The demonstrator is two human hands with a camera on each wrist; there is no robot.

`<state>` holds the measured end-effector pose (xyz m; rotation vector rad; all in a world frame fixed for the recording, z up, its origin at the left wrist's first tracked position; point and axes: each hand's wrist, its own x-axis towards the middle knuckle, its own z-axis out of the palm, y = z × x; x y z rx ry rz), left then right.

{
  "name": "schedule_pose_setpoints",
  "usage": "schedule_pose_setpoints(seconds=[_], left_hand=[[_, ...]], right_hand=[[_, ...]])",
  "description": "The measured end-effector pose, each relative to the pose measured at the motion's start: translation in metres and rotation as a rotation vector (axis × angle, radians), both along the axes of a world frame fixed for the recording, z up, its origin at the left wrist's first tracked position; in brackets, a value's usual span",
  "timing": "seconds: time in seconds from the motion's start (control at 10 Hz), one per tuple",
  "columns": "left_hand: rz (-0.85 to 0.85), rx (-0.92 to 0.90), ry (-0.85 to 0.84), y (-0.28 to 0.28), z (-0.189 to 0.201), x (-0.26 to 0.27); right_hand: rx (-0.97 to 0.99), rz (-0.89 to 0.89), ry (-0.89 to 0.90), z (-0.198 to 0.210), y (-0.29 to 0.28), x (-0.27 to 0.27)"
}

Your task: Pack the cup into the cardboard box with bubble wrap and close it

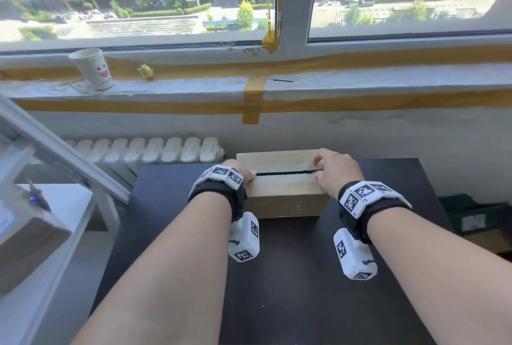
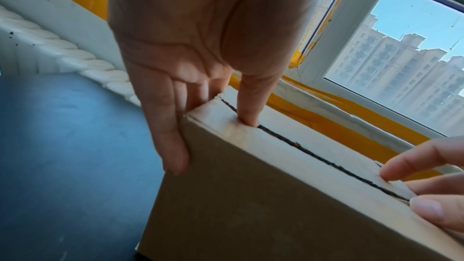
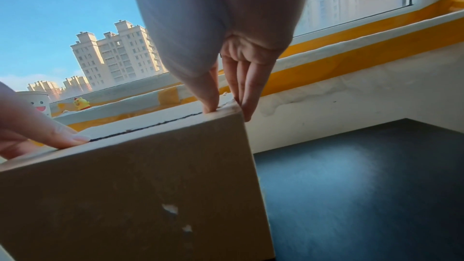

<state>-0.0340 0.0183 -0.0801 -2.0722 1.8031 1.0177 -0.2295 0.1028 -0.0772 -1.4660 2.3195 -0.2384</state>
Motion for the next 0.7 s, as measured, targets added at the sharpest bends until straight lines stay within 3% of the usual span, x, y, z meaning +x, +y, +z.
schedule_pose_setpoints(seconds=[0.2, 0.3, 0.4, 0.5, 0.6, 0.7], left_hand=[[-0.055, -0.048, -0.113, 0.003, 0.005, -0.008], [0.036, -0.079, -0.029, 0.009, -0.001, -0.009], [-0.113, -0.189, 0.006, 0.021, 0.005, -0.010], [-0.422, -0.214, -0.152, 0.023, 0.019, -0.016], [-0.548, -0.175, -0.193, 0.023, 0.030, -0.017], [-0.568, -0.225, -0.146, 0.028, 0.046, -0.021]], right_hand=[[0.004, 0.011, 0.001, 0.001, 0.004, 0.002], [0.043, 0.063, 0.076, 0.008, 0.005, 0.007], [0.114, 0.130, 0.156, 0.015, 0.004, 0.012], [0.159, 0.171, 0.183, 0.023, 0.001, 0.014], [0.260, 0.269, 0.203, 0.039, 0.001, 0.021], [0.224, 0.339, 0.174, 0.051, -0.002, 0.028]])
